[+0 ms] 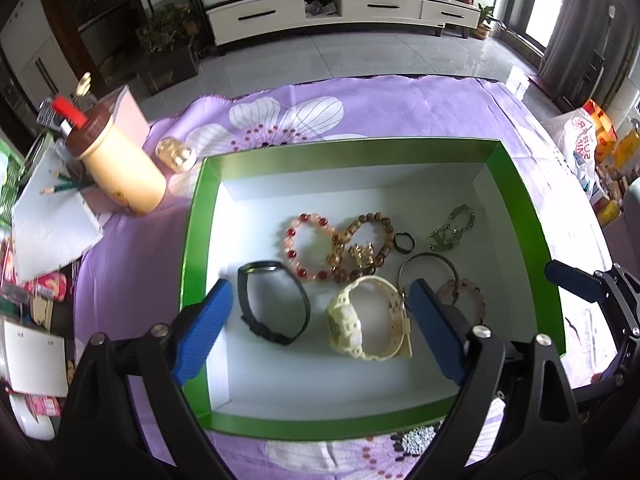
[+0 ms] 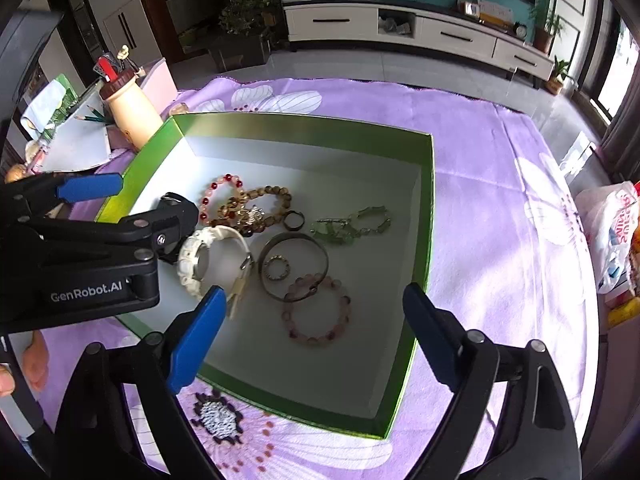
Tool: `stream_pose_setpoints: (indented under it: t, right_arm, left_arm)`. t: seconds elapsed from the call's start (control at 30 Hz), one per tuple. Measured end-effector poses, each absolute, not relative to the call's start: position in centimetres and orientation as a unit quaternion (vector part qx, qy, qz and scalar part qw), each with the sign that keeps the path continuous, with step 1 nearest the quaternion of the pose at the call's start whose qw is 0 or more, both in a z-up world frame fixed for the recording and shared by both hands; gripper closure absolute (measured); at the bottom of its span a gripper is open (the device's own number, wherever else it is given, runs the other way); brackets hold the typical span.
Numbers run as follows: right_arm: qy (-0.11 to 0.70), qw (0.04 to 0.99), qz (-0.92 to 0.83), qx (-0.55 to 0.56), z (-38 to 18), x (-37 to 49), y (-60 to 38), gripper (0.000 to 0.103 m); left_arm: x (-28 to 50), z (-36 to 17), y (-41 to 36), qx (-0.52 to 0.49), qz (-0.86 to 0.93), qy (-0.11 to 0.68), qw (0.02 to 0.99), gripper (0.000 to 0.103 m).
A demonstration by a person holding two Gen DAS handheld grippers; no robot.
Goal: Organize jewelry
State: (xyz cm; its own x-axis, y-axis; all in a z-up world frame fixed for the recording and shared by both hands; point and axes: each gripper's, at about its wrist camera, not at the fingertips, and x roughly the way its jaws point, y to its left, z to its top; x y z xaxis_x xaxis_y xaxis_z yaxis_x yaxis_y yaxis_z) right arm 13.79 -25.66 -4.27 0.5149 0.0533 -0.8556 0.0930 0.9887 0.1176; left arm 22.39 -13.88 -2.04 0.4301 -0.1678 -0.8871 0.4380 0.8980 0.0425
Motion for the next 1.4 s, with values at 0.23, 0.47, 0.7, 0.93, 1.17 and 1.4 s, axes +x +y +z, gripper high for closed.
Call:
stream_pose_setpoints:
  t: [0.23, 0.47, 0.7, 0.93, 1.17, 1.4]
  right_arm:
    - [0.485, 0.872, -0.032, 0.061, -2.1, 13.0, -25.2, 0.001]
    - [0.473, 0.879, -0.042, 0.047, 0.4, 12.0, -24.7, 0.001]
    - [0.466, 0.883, -0.045, 0.042, 2.2, 11.4, -23.8, 0.001]
    - [0.468, 0.881, -0.050, 0.042, 2.6, 11.0, -23.2, 0.001]
    - [0.471, 0.879, -0.055, 0.044, 2.5, 10.9, -23.2, 0.001]
    - [0.471, 0.879, -0.054, 0.048, 2.6, 10.8, -23.1, 0.001]
  left_arm:
    - [21.6, -0.7, -12.0, 0.124, -0.162, 0.501, 0.841, 0.002]
    - [20.0, 1.9, -9.9, 0.111, -0.161, 0.491, 0.849, 0.002]
    - [18.6, 4.3, -8.7, 0.122, -0.151, 0.481, 0.855, 0.002]
    - [17.9, 4.9, -7.9, 0.129, -0.143, 0.484, 0.854, 0.002]
    - [17.6, 5.1, -7.6, 0.123, -0.147, 0.484, 0.854, 0.002]
    - [17.7, 5.1, -7.8, 0.117, -0.149, 0.490, 0.851, 0.002]
